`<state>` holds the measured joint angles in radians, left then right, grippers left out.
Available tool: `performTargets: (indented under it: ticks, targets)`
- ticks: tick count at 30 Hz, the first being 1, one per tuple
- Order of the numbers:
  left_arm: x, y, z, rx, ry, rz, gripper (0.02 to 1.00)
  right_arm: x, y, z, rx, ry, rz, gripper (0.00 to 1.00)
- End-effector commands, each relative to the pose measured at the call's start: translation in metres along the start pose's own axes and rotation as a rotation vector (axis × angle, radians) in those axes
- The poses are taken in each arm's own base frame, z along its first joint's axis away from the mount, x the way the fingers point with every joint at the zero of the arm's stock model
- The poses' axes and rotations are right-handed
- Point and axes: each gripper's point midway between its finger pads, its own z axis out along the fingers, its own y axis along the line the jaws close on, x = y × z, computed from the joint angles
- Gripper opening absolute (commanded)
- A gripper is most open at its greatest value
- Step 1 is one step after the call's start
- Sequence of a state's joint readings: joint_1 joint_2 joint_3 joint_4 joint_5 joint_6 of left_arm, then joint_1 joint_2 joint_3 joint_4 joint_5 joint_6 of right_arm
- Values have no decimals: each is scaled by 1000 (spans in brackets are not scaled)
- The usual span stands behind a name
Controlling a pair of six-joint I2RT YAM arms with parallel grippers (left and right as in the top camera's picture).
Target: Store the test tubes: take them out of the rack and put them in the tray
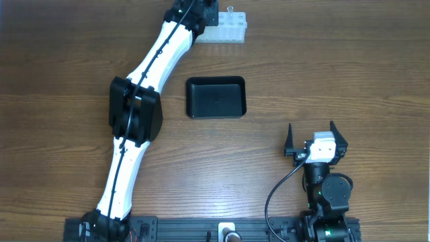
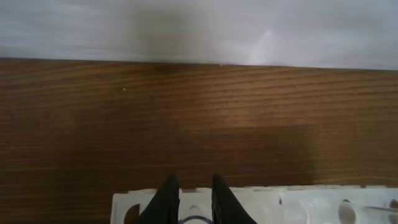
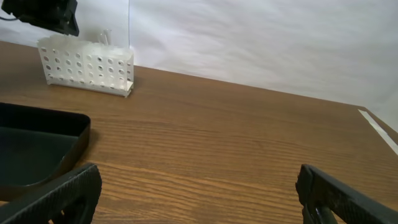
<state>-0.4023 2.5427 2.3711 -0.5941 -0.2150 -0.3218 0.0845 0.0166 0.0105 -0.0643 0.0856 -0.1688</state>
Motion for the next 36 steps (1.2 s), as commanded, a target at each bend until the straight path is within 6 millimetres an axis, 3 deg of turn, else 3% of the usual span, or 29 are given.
performTargets:
  ticks: [1,13,17,19,23,24,26,27,31,36]
  targets:
    - [-31,-2,-27,7,-59,-9,40,3,0,0,1,7,-5,991]
    - [-106,0,-122,10,-243,-50,38,3,0,0,1,7,-4,993]
    - [-103,-4,-147,39,-202,-36,40,3,0,0,1,7,-5,991]
    - [-89,-9,-156,77,-133,-24,40,3,0,0,1,7,-5,991]
    - [-31,-11,-167,119,127,-74,38,3,0,0,1,7,-4,991]
    - [-2,-9,-172,118,255,-96,38,3,0,0,1,7,-5,991]
    - [27,-8,-175,112,379,-109,40,3,0,0,1,7,-5,993]
    - [52,-8,-179,118,490,-110,40,3,0,0,1,7,-5,993]
    - [96,-9,-182,109,680,-108,40,3,0,0,1,7,-5,991]
    - [138,-9,-171,61,836,-87,38,3,0,0,1,7,-5,991]
